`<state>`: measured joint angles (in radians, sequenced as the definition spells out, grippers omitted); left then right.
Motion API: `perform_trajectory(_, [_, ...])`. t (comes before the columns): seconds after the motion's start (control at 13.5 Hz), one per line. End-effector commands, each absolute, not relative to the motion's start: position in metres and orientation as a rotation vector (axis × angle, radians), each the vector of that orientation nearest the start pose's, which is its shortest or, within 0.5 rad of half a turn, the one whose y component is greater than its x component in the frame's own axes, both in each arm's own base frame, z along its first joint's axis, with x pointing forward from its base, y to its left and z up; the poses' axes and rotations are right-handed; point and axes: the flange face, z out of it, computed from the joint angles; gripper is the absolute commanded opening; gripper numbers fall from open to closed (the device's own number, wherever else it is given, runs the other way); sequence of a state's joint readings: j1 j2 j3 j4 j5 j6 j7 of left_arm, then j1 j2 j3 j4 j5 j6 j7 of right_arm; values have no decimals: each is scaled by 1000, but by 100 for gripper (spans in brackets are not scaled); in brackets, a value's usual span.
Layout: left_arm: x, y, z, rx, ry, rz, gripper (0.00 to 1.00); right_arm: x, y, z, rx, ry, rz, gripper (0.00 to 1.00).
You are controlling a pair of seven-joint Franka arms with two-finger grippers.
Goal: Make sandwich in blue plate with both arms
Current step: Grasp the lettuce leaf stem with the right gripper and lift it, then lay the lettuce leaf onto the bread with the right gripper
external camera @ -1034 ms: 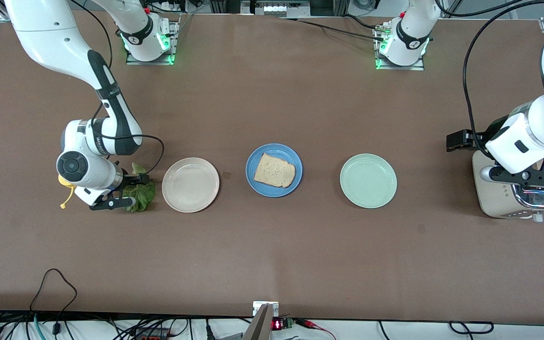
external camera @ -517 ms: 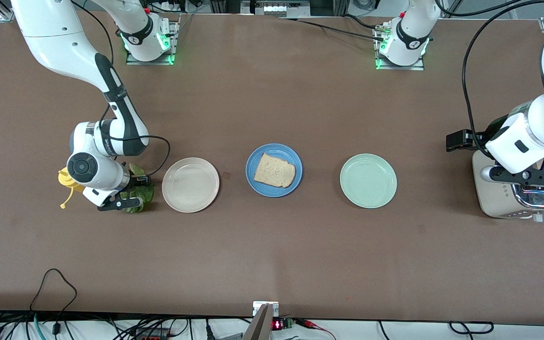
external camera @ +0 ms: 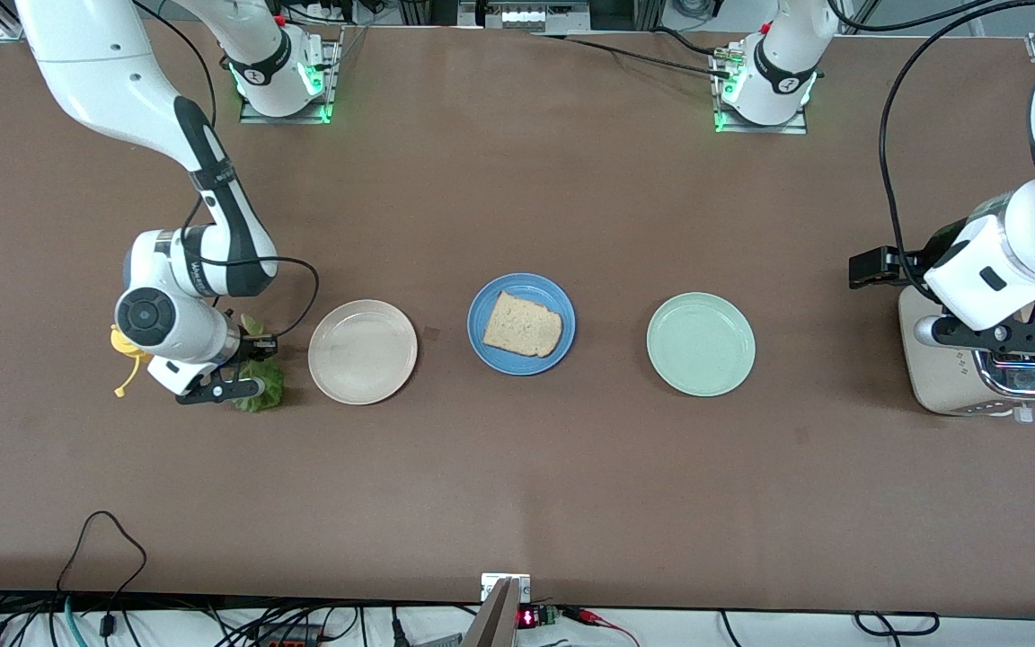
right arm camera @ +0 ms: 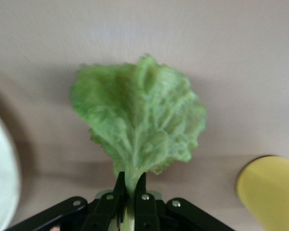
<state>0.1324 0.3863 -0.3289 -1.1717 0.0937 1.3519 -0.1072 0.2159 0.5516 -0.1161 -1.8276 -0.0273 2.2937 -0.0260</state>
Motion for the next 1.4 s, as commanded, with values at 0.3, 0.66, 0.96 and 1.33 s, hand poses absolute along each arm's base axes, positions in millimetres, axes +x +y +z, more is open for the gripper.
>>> perform_trajectory(0.3, [632,-55,578,-3147,60,306,100,634,189,346,-2957,-292,71,0])
perform_trajectory(0.66, [633,-50,578,-3149,47,305,100,612,346,352,-2815,-682,-56,0])
perform_trajectory(0.96, [633,-49,578,-3148,47,305,100,599,404,340,-2676,-1133,-131,0])
perform_trajectory(1.33, [633,-50,577,-3149,50,308,100,595,420,308,-2425,-1645,-139,0])
